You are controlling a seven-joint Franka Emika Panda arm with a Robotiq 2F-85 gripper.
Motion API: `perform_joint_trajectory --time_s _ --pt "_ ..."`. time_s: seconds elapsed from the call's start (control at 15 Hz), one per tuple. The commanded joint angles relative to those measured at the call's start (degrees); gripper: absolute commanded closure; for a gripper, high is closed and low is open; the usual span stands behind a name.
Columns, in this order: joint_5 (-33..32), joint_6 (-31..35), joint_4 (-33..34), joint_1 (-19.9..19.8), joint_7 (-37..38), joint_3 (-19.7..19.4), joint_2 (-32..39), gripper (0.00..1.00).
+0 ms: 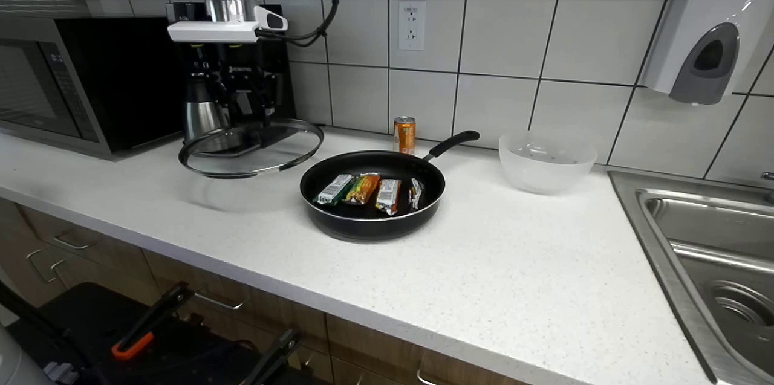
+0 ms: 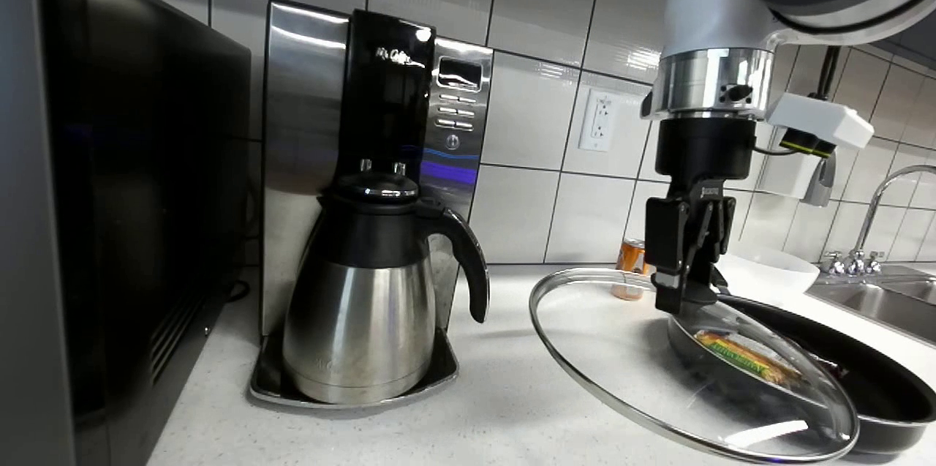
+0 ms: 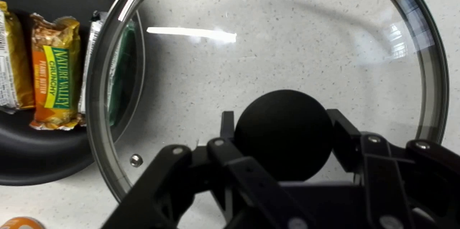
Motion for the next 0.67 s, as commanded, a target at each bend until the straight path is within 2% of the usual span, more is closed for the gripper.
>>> perform_joint_trajectory --time_s 0.0,0.6 --pt "0.13 -1.16 -3.18 -2.51 -3.77 -1.17 -5.36 0.61" --pt "-0.27 -0.7 -9.22 -7.66 -10.49 -6.38 -10.77 0.61"
